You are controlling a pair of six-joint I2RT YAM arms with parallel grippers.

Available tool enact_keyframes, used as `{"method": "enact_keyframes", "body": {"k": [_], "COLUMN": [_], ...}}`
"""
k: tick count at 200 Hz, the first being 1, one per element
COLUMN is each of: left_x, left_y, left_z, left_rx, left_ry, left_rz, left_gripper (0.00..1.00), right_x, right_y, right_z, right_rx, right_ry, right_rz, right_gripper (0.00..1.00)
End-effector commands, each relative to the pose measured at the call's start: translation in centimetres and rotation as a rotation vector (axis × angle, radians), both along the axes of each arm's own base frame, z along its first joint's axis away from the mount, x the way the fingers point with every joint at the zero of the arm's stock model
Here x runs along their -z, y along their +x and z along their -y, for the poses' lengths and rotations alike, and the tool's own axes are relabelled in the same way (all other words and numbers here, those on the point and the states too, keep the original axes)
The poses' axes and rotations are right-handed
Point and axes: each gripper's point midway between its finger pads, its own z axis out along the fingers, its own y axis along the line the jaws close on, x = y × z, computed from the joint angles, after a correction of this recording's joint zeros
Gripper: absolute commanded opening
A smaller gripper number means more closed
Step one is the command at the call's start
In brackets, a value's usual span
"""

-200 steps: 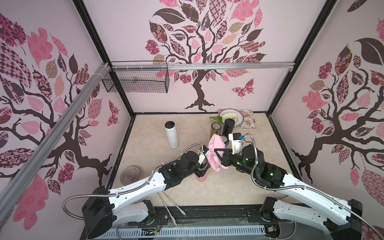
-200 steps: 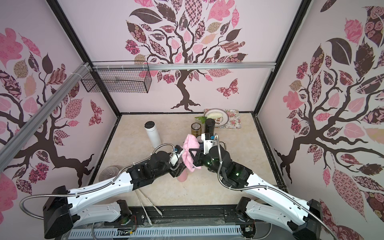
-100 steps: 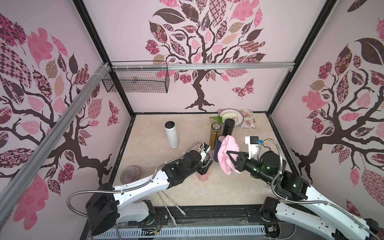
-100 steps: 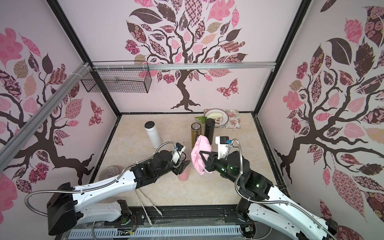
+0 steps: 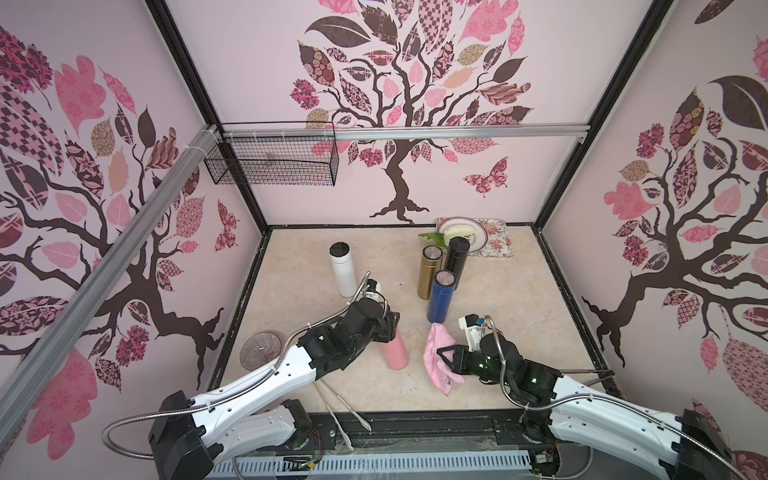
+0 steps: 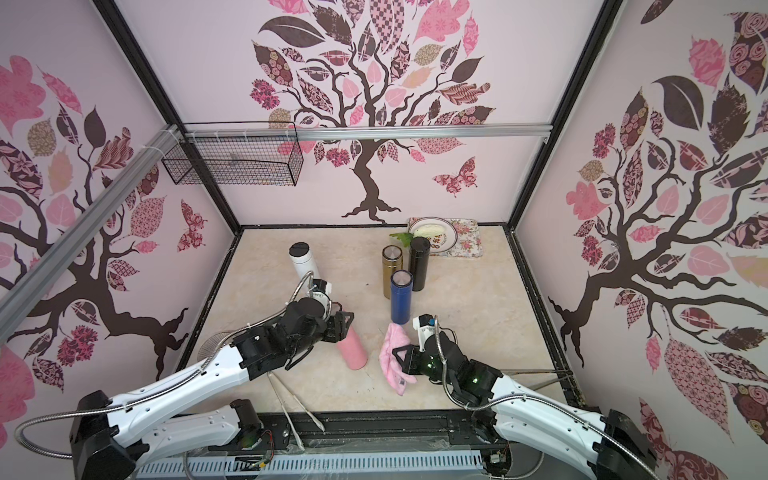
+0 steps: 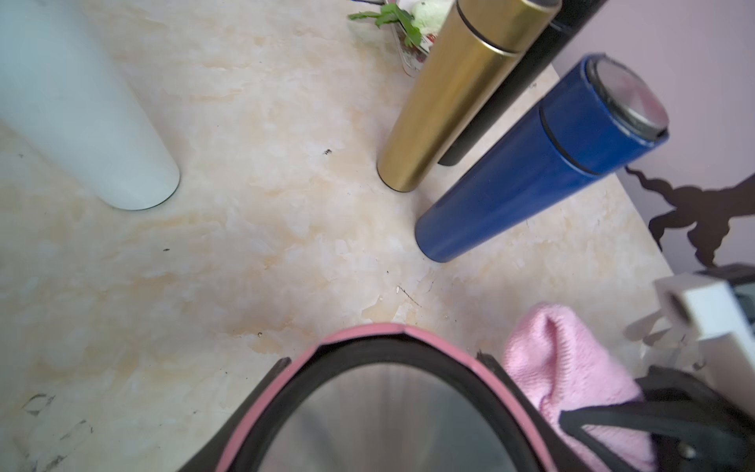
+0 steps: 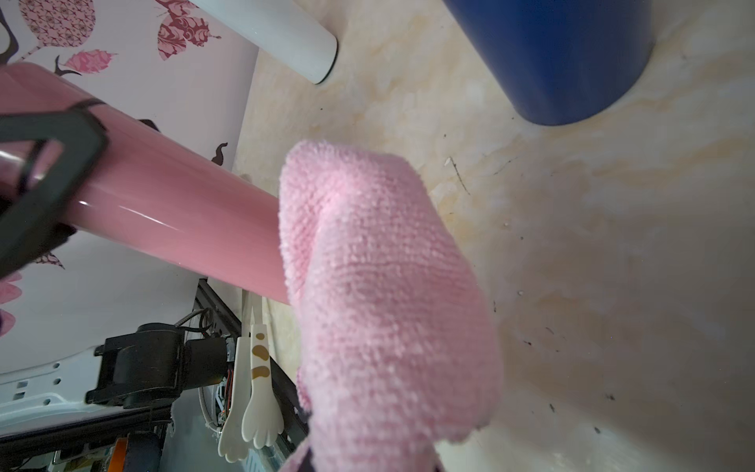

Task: Wipe the surface of the thermos
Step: Wipe the dirt from the surface of the thermos.

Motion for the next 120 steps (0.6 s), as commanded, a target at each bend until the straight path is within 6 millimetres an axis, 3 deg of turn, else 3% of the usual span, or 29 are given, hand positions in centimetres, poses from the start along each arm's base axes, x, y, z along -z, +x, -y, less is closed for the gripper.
{"method": "enact_keyframes", "body": {"k": [1, 32, 71, 120], "left_x": [-7.7, -10.5, -10.0, -9.7], "left_y": [0.7, -0.1, -0.7, -1.3], "left_z": [0.2, 1.0, 1.8, 0.8], "left_rx": [-0.099, -0.048, 0.017, 0.032], "left_ry": [-0.386, -0.567, -0.529, -0.422], "left_rz": [0.117, 0.150, 0.139, 0.142], "left_gripper": [0.00, 0.00, 0.00, 0.00], "right_x": [-1.8, -3.9, -7.7, -8.5], "right_y": [-0.5, -1.2, -0.5, 0.7], "right_z": [-2.5, -4.3, -5.7, -5.0], "right_rx": [-0.089, -0.187, -0.226, -0.198], "right_ry": [0.144, 0.280, 0.319, 0.159], "right_rz": [0.042, 0.138, 0.256, 0.304], "right_gripper": [0.00, 0.00, 0.00, 0.00]}}
